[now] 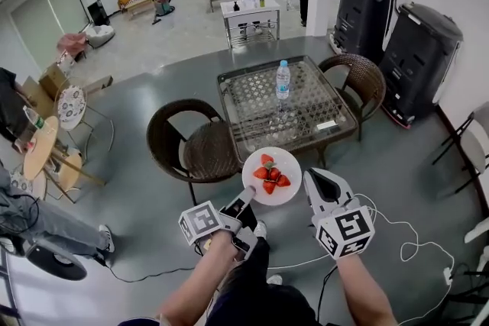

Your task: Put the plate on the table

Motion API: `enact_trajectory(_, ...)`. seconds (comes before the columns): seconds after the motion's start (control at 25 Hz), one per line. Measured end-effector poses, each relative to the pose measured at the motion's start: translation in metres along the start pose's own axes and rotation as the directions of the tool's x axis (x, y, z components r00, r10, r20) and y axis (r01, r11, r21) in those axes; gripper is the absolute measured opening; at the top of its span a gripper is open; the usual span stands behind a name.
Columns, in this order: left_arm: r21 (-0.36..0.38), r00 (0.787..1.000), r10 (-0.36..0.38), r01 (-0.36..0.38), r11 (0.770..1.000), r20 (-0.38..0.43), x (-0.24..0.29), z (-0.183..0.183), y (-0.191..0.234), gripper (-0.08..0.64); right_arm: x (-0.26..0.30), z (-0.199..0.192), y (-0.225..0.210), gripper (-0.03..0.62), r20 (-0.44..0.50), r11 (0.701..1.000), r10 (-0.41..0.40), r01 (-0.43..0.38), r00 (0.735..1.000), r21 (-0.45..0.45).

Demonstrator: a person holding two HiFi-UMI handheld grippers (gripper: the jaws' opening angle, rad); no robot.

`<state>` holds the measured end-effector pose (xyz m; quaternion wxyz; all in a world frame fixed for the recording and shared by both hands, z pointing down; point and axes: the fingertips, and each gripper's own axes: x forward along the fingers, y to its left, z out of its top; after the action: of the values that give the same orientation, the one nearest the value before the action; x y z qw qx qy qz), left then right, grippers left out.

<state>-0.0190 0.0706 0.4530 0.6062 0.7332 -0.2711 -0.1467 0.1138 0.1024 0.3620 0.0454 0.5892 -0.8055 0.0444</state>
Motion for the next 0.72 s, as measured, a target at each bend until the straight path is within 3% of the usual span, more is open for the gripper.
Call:
enact_trajectory(0.28,-0.009,1.000,0.000,0.000,1.000,-0.008,0.044,0.028,0.028,0.018,0.040,-0.004,-0.030,0.005,-0.025,1.000,-0.003,0.002,1.000,-0.012)
enact_trajectory(0.72,-0.013,0.998,0.013,-0.014,1.000,-0.057,0.122,0.104,0.077,0.018,0.156,-0.015,-0.082,0.005,-0.094,1.000,-0.007,0.009,0.996,0.017)
